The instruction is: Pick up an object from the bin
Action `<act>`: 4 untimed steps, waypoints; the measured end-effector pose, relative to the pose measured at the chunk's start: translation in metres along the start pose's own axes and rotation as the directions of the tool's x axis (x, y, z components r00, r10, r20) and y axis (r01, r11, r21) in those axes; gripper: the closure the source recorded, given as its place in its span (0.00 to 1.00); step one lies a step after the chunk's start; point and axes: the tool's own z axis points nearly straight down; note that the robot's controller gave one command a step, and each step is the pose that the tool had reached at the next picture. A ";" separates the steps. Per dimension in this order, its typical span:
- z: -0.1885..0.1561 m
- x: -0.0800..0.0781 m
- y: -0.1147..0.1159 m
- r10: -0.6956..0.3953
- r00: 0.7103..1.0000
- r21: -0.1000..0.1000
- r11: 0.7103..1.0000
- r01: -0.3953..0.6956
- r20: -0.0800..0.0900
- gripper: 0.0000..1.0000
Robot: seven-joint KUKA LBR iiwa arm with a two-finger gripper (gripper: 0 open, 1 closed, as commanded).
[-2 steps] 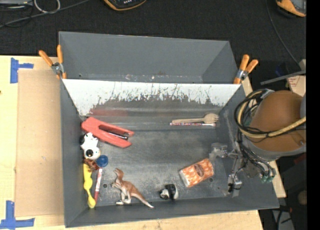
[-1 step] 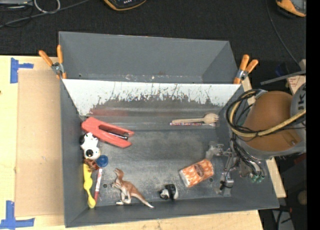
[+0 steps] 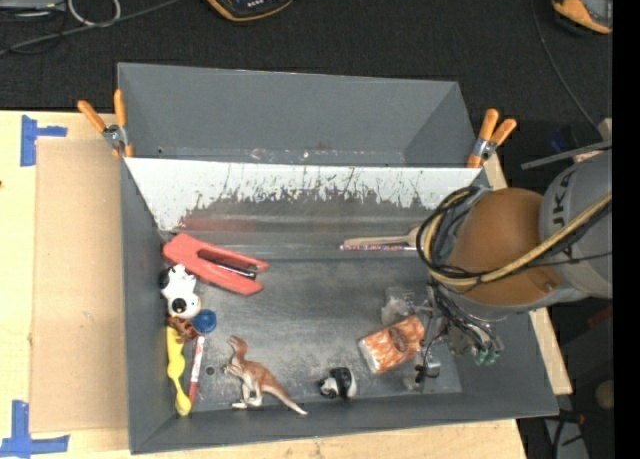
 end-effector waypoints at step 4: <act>-0.163 0.010 -0.007 0.143 0.990 0.001 0.990 -0.143 -0.006 1.00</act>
Offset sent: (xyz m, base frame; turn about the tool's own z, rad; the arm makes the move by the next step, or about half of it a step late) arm 0.0000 0.0000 0.0000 0.0000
